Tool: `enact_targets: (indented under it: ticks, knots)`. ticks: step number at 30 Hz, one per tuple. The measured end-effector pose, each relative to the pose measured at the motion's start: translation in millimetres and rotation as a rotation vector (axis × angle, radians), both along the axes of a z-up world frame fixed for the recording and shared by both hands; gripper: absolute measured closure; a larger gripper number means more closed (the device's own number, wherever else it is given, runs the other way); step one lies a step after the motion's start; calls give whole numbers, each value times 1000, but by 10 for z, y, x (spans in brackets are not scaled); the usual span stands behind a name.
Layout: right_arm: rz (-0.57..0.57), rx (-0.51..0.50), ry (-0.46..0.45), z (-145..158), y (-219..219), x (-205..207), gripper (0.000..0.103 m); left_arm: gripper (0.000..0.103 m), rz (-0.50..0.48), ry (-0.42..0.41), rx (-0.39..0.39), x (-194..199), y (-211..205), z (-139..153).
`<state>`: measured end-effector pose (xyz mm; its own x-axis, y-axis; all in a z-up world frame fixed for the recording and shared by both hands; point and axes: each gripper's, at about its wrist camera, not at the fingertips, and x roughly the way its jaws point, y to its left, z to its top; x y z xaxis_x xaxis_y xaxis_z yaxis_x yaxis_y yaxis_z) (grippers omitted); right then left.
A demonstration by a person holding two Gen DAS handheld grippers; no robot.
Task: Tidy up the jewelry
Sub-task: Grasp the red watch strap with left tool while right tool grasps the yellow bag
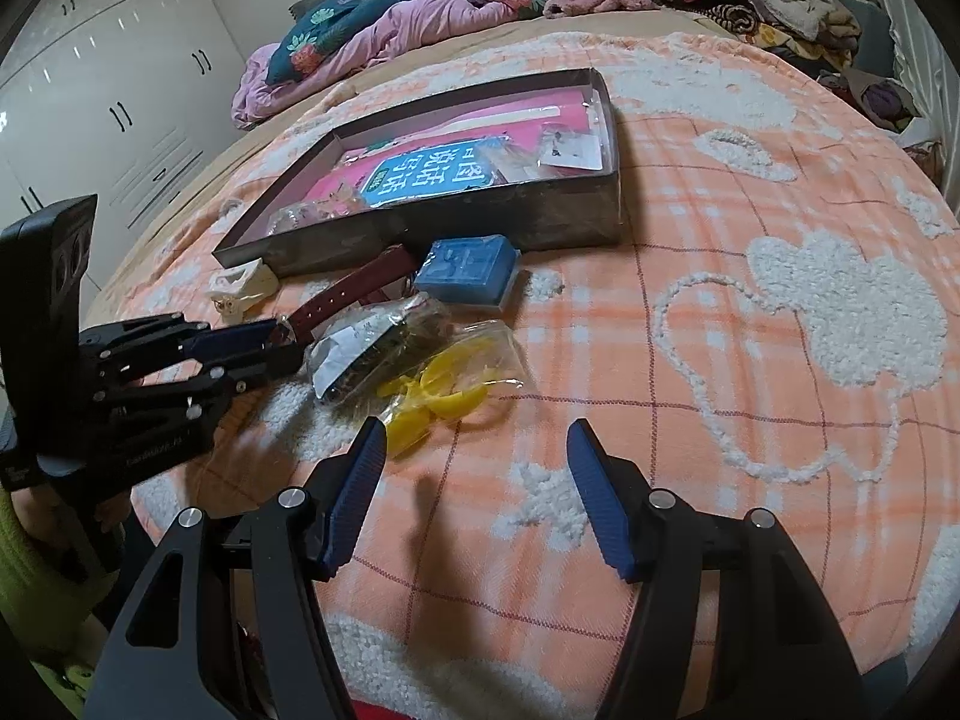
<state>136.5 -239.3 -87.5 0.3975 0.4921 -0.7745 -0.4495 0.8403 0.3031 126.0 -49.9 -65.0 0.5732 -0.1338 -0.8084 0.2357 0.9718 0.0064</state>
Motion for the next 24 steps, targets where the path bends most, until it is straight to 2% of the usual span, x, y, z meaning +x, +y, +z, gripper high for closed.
enact_targets:
  ticks: [5,12,24]
  knots:
    - [3,2,8,-42,75,54,42,85,14,-21,-20,38,56,47]
    - [9,56,39,-109,183,142,64,84,18,-32,-25,140,65,61]
    - [-33,83,-26,12,23,135,77,87,-42,-17,-33,286,-87,47]
